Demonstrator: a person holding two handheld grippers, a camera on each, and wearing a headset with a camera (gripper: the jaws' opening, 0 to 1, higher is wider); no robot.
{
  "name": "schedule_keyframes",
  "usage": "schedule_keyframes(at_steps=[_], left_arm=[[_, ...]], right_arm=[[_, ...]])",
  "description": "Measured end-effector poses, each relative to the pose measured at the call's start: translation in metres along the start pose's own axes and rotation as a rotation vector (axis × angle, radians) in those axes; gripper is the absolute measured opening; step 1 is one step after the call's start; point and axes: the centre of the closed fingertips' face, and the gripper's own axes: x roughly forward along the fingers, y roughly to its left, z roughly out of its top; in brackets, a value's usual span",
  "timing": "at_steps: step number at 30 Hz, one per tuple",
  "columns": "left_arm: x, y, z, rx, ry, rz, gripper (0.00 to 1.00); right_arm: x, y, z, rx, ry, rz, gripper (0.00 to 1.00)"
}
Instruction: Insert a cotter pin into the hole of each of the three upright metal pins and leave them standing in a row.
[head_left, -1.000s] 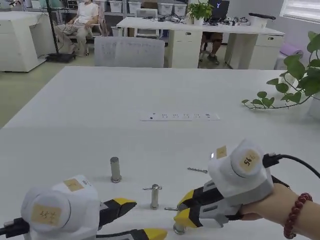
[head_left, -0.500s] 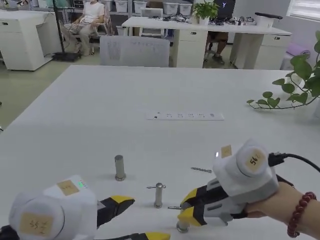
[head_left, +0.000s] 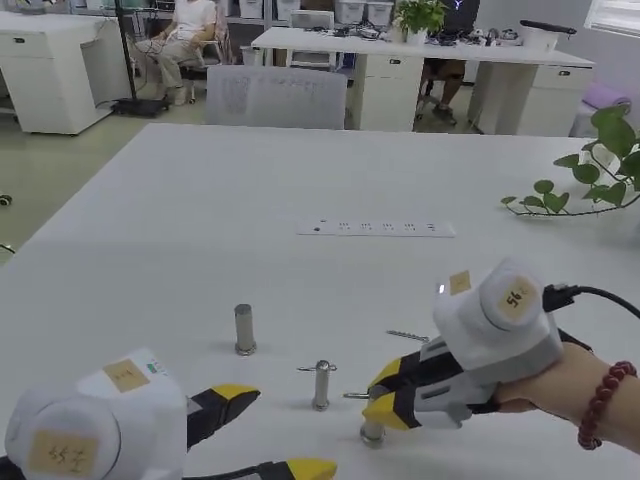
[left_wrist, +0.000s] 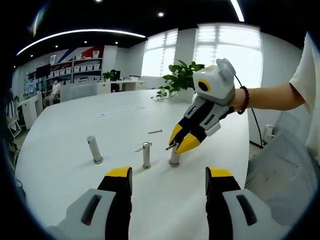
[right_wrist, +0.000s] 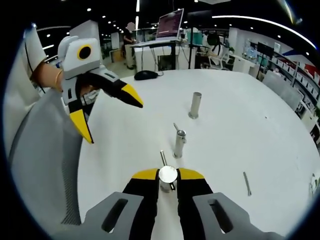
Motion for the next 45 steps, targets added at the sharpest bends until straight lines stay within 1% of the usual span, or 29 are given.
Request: schedule_keyframes(at_steps=[5, 11, 15, 23, 28, 41, 45], left_arm=[[0.001, -0.001, -0.001, -0.002, 0.000, -0.002, 0.60], [0.000, 0.000, -0.001, -0.003, -0.008, -0.001, 0.61], [0.001, 0.000, -0.003, -0.004, -0.001, -0.002, 0.61], [0.001, 0.001, -0.003, -0.008, -0.001, 0.000, 0.60], [0.002, 0.001, -0.007, -0.006, 0.013, -0.005, 0.60], [0.003, 0.000, -0.007, -0.010, 0.015, -0.011, 0.60], [0.004, 0.000, -0.007, -0.013, 0.013, -0.010, 0.60]], right_arm=[[0.000, -0.007, 0.003, -0.012, 0.004, 0.003, 0.14], [0.003, -0.015, 0.001, -0.018, 0.016, 0.000, 0.14], [0.004, -0.019, 0.000, -0.027, 0.030, -0.001, 0.14], [0.005, -0.030, -0.003, -0.022, 0.038, -0.008, 0.14], [0.005, -0.033, -0.004, -0.018, 0.039, -0.008, 0.14], [0.004, -0.036, -0.005, -0.003, 0.029, 0.018, 0.14], [0.005, -0.036, -0.005, 0.004, 0.037, 0.027, 0.15]])
